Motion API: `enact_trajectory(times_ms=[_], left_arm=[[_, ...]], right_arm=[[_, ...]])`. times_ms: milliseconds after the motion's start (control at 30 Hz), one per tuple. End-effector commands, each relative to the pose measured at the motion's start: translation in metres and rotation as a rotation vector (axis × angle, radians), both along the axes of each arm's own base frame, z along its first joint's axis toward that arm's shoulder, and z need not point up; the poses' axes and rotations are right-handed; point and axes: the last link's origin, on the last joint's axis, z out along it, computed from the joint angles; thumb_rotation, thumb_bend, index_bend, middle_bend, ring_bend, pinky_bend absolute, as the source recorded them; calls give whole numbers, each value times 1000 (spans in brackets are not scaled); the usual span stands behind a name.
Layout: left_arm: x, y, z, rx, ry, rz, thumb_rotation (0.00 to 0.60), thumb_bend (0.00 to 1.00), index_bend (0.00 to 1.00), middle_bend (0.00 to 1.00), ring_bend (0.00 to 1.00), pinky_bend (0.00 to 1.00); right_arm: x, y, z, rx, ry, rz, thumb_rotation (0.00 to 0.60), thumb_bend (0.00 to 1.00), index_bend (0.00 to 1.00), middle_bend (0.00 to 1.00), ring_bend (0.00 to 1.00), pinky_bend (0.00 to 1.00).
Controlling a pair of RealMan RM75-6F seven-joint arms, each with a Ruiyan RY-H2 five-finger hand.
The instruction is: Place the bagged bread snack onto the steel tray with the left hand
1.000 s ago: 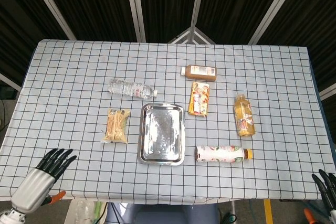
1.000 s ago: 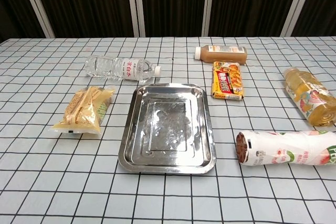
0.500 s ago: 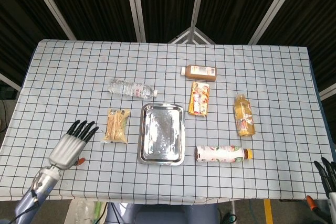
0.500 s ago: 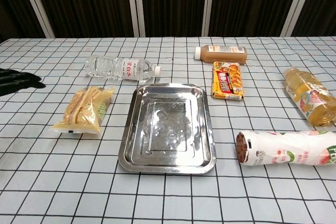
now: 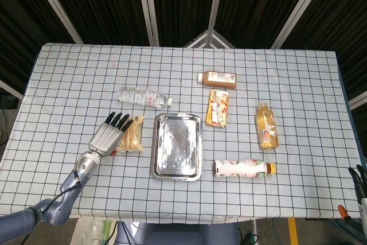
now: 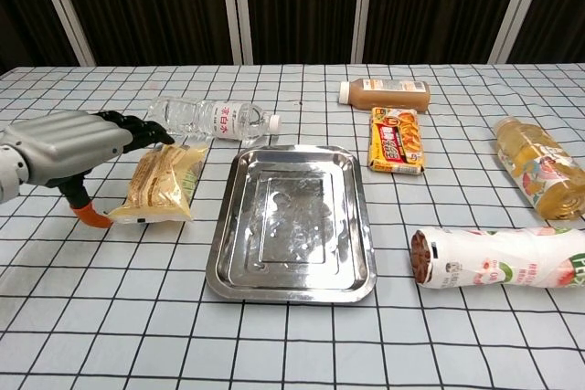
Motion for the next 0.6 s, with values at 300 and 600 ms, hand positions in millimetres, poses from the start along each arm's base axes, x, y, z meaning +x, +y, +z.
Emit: enact_trajectory(times_ms=[300, 600], left_arm=[[6, 5, -14, 12, 20, -4, 600, 97, 94, 135, 69, 0], [26, 14, -20, 121, -51, -77, 600, 248, 409, 478, 387, 223]], right_arm=[[1, 1, 2, 2, -3, 5, 600, 322, 0, 0, 0, 0], [3, 4, 2, 7, -5, 19, 600, 322, 0, 0, 0, 0]])
